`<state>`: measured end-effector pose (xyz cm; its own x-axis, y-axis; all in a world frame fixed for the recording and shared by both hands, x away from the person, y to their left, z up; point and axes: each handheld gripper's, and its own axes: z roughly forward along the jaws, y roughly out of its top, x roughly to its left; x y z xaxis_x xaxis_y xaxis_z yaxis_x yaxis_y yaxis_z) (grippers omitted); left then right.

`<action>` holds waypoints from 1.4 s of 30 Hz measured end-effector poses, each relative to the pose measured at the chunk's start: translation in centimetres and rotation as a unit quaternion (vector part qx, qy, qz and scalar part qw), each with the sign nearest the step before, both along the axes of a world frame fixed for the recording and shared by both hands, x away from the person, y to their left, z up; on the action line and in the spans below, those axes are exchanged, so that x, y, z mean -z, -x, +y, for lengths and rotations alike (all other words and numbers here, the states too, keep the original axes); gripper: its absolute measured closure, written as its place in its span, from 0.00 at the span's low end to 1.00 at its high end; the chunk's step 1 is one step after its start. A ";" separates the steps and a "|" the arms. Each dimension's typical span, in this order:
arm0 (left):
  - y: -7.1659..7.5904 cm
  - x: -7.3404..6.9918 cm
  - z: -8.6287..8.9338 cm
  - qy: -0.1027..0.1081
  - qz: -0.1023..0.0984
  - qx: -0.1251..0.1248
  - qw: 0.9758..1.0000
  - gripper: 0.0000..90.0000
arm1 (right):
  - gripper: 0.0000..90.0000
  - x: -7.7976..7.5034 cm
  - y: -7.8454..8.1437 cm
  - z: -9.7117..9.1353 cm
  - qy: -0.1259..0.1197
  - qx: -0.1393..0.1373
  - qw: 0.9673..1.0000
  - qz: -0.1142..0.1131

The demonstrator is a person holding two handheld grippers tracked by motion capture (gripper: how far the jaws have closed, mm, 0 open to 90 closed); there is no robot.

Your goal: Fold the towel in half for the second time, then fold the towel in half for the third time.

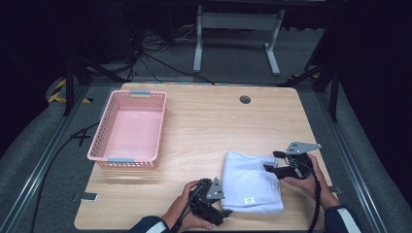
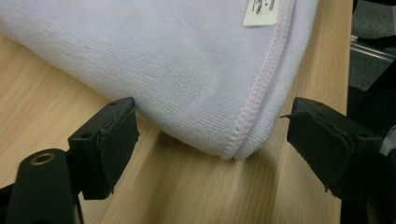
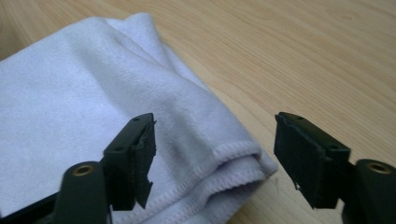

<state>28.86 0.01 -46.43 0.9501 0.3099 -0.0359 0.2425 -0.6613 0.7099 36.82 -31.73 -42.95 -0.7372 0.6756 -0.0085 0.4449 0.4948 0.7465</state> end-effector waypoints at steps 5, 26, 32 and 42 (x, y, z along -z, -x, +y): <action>-0.2 0.7 -0.7 -0.015 -0.008 -0.008 1.000 0.17 | 0.19 1.6 -1.1 0.2 0.018 0.015 0.999 0.033; -1.7 0.6 -1.0 -0.004 -0.027 -0.001 1.000 0.69 | 0.73 2.7 -0.8 0.1 -0.054 -0.029 0.994 0.092; -1.8 0.3 -0.6 -0.004 -0.022 -0.002 1.000 0.72 | 0.75 2.1 -0.4 0.7 -0.037 -0.034 0.997 0.062; -2.9 -1.3 2.2 -0.009 -0.052 -0.015 0.998 0.73 | 0.76 0.6 -1.2 3.0 -0.028 -0.051 0.998 0.033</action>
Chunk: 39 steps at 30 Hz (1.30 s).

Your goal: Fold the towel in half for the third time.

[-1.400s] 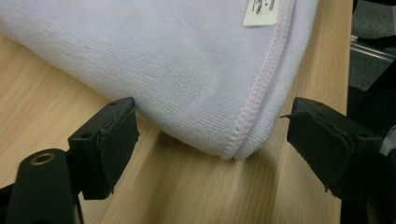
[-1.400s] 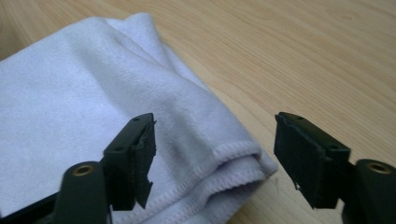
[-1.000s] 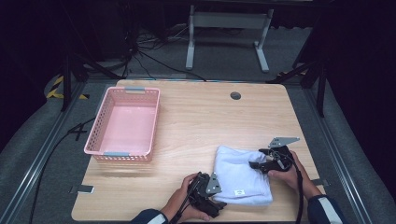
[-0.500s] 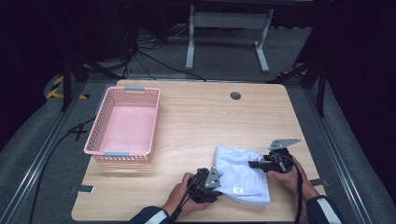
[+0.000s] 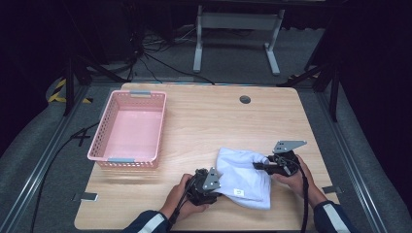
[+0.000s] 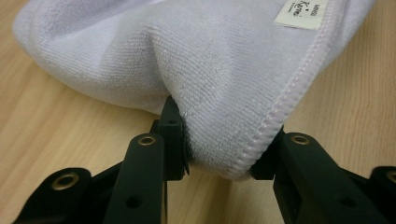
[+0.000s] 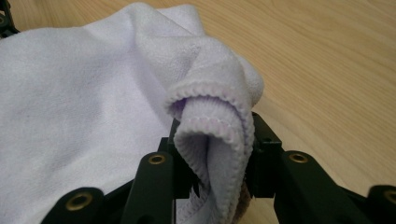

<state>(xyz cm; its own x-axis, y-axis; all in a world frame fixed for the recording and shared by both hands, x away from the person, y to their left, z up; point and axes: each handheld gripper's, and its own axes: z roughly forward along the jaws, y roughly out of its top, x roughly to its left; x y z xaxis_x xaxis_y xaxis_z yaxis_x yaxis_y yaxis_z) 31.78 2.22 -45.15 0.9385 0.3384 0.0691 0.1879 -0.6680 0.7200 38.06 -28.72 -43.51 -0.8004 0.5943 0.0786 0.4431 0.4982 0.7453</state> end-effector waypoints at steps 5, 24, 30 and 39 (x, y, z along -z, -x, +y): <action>-0.4 -1.0 1.5 0.003 -0.008 -0.017 1.000 0.73 | 0.76 -1.1 -0.8 1.3 -0.006 -0.011 1.000 -0.012; -1.5 -6.6 10.8 0.046 -0.109 -0.140 0.983 0.73 | 0.76 -7.0 -5.9 11.1 -0.037 -0.049 0.996 -0.070; -0.7 -8.2 14.8 0.065 -0.133 -0.196 0.969 0.73 | 0.76 -9.5 -7.0 16.0 -0.038 -0.074 0.992 -0.092; 0.1 -8.7 21.5 0.091 -0.147 -0.286 0.942 0.73 | 0.76 -11.3 -8.8 24.9 -0.027 -0.121 0.987 -0.102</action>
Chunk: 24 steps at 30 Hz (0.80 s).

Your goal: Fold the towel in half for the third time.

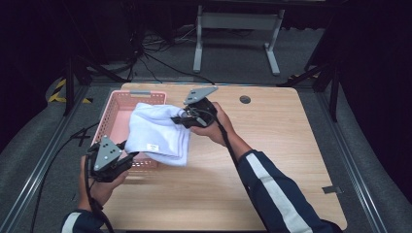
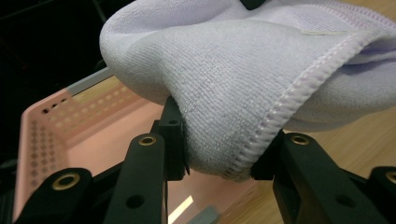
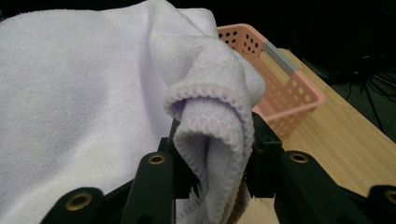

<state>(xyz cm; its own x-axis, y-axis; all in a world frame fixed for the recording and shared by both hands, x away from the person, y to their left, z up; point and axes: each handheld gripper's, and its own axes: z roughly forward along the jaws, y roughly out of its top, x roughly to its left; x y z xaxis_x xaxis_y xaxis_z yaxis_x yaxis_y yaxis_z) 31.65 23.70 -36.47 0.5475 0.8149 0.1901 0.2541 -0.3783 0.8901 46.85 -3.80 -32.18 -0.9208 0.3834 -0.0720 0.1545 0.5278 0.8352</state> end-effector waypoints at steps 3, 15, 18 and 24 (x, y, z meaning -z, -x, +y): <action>0.0 0.2 1.5 0.008 0.001 -0.023 1.000 0.73 | 0.76 -0.1 -0.7 2.4 0.005 -0.009 1.000 -0.002; -1.6 2.5 5.1 0.001 0.030 -0.092 0.995 0.72 | 0.75 2.4 -3.4 9.0 0.020 -0.008 1.000 0.014; -2.4 3.3 5.8 0.002 0.050 -0.106 0.993 0.72 | 0.75 3.2 -4.0 9.6 0.022 -0.003 0.999 0.025; -3.5 4.1 6.3 0.005 0.062 -0.118 0.991 0.72 | 0.75 4.5 -5.1 10.9 0.023 0.001 0.999 0.039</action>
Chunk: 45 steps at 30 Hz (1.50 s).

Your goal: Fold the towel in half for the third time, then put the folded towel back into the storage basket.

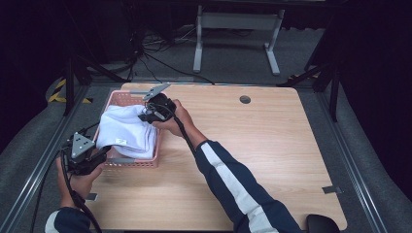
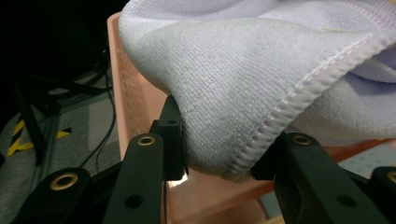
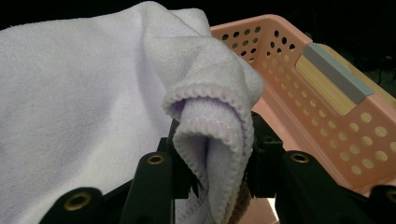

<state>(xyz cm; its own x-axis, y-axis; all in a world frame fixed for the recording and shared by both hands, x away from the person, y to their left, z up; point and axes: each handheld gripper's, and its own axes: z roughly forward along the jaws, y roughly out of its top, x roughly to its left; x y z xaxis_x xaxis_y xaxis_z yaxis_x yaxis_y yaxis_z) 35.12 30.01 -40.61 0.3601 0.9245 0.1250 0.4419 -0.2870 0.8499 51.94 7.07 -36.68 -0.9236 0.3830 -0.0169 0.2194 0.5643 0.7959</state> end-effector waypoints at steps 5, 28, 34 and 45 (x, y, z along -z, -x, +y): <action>-0.5 0.4 -0.3 -0.005 0.022 -0.009 1.000 0.42 | 0.57 1.2 -0.4 0.1 0.028 0.028 0.999 0.003; 6.6 0.3 -14.7 -0.028 0.037 0.280 0.959 0.22 | 0.35 -0.3 11.9 -20.6 0.051 0.017 0.996 -0.075; 5.9 3.4 -16.6 -0.051 0.081 0.316 0.944 0.23 | 0.34 4.0 15.8 -30.2 0.071 0.088 0.992 -0.064; 4.5 6.7 -17.4 -0.058 0.125 0.332 0.933 0.22 | 0.32 9.5 20.0 -39.9 0.061 0.157 0.986 0.009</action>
